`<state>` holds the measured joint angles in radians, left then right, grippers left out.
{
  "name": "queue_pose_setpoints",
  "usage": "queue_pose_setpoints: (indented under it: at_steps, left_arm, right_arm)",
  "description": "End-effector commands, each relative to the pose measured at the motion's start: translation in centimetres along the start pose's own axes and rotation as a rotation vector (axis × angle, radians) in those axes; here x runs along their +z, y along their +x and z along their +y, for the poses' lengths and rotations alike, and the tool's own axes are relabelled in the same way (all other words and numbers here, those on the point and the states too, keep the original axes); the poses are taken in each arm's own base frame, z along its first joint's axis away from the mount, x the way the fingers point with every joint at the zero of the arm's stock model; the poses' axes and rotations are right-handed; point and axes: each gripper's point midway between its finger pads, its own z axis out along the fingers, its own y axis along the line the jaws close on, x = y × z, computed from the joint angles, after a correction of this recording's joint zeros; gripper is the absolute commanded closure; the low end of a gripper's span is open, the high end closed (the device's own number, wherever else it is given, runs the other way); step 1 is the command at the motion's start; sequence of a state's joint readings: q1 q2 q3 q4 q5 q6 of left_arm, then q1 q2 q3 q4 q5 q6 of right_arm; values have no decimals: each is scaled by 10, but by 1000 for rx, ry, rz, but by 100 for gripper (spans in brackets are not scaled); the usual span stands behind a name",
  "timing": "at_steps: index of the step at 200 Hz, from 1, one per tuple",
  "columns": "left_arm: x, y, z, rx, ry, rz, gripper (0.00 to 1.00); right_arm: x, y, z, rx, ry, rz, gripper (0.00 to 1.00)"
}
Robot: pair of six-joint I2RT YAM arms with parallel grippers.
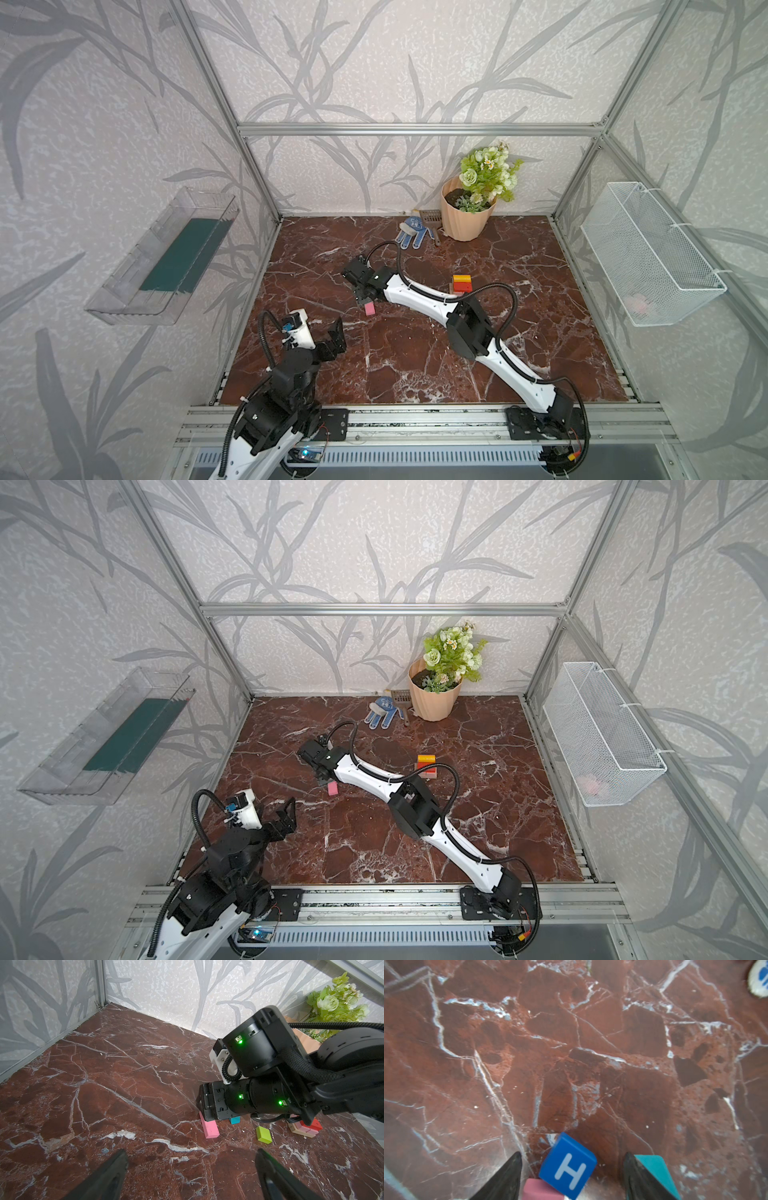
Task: Build the wood block tower
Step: 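Lower the open right gripper around the blue H cube, then close the right gripper on the blue H cube and lift it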
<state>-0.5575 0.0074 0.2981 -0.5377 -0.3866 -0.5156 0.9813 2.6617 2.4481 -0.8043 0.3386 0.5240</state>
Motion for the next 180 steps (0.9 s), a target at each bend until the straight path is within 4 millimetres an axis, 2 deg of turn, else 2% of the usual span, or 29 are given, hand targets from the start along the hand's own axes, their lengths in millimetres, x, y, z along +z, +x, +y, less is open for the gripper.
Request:
queue_pose_setpoints:
  at_steps: [1, 32, 60, 128, 180]
  left_arm:
    - [-2, -2, -1, -5, 7, -6, 3]
    - [-2, -2, -1, -5, 8, -5, 3]
    - [-2, -2, -2, -6, 9, -6, 3]
    - [-2, -2, -2, -4, 11, -5, 3]
    - [-2, -2, -2, -2, 12, -4, 3]
  right_arm:
    - [-3, 0, -5, -8, 12, 3, 24]
    - [1, 1, 2, -12, -14, 18, 25]
    - [4, 2, 4, -4, -27, 25, 29]
    - [9, 1, 9, 6, -61, 30, 31]
    - [11, 0, 24, -1, -130, 32, 32]
